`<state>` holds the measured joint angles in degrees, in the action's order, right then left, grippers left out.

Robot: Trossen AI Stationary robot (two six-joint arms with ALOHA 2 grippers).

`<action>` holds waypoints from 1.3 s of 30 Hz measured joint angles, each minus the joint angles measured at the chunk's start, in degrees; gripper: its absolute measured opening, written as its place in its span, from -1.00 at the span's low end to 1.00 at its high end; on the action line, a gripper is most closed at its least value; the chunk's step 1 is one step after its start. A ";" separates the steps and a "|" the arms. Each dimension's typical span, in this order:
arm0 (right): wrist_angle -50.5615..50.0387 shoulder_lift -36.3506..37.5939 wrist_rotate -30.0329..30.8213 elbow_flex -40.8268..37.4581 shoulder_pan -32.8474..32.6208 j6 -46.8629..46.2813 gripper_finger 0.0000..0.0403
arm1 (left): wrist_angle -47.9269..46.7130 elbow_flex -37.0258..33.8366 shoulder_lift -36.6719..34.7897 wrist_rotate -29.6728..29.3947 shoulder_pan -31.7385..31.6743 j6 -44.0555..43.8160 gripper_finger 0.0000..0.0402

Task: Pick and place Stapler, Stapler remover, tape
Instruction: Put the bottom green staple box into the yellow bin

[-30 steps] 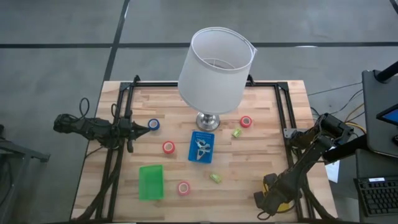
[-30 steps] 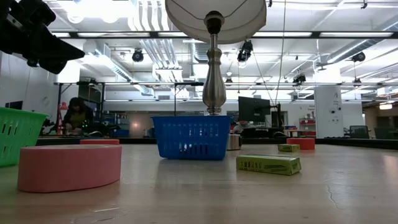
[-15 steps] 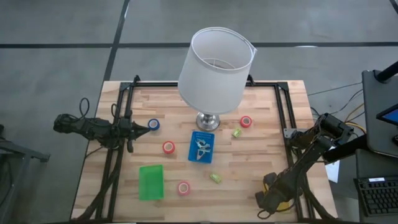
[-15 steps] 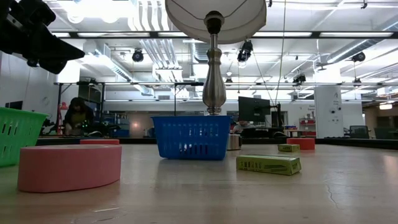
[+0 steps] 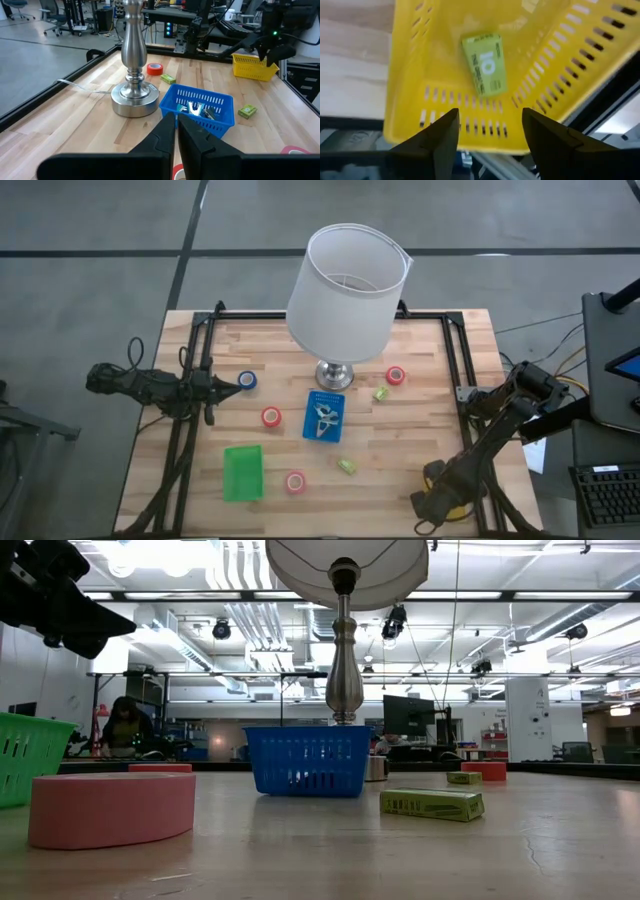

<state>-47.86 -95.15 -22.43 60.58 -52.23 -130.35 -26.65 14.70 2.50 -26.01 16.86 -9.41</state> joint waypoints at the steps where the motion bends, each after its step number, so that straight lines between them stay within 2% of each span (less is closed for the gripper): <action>1: -0.30 0.25 -0.02 0.35 0.00 -0.27 0.07 | 0.00 0.00 0.01 -0.01 -0.02 0.00 -0.88; 9: -1.79 2.31 1.54 4.85 0.50 -0.98 0.04 | 0.00 0.00 0.02 -0.01 -0.02 0.02 -0.88; 13: -5.74 4.02 8.77 8.07 1.71 0.19 0.02 | 0.01 0.00 0.00 -0.01 0.00 0.01 -0.88; 18: -15.86 5.17 19.22 13.07 5.17 2.72 0.00 | 0.02 0.00 0.00 -0.01 -0.01 0.00 -0.88; 27: -18.70 5.76 29.13 12.82 17.48 24.84 -0.03 | -0.01 0.00 0.00 0.01 -0.02 0.00 -0.88; 32: -18.58 5.80 29.91 11.21 22.35 31.60 -0.04 | 0.00 0.00 0.00 0.00 -0.01 0.01 -0.88; 34: -15.85 5.83 29.93 11.19 23.49 35.56 -0.04 | 0.00 0.00 0.00 -0.01 0.00 0.00 -0.88; 39: -1.86 3.62 30.27 11.08 25.71 48.57 -0.05 | -0.02 0.00 0.00 0.00 -0.01 0.02 -0.88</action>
<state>-49.72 -91.52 7.85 71.66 -26.51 -81.79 -26.68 14.70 2.50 -26.01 16.85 -9.39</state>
